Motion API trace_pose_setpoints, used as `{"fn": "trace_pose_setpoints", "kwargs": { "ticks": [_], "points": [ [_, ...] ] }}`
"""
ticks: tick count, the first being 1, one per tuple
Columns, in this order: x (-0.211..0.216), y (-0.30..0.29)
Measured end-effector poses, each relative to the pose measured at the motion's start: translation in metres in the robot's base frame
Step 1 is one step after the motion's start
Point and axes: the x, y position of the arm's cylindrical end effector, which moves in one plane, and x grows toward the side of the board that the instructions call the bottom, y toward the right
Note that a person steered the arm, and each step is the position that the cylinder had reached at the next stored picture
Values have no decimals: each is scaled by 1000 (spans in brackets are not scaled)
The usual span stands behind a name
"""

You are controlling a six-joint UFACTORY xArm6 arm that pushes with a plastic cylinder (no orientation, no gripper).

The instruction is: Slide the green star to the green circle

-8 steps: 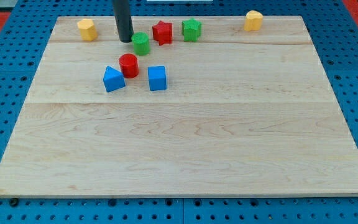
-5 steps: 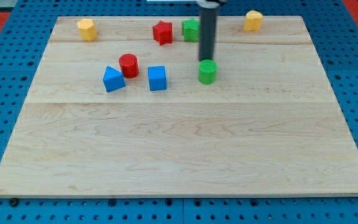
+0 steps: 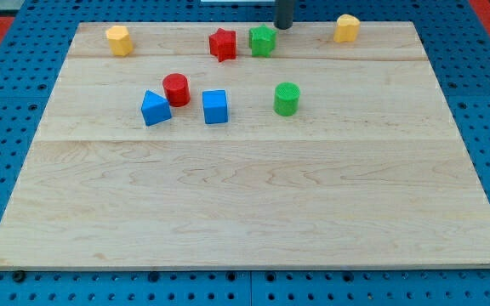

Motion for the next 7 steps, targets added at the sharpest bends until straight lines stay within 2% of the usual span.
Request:
{"fn": "trace_pose_setpoints", "kwargs": {
  "ticks": [2, 6, 7],
  "points": [
    [10, -24],
    [124, -17],
    [128, -15]
  ]
}}
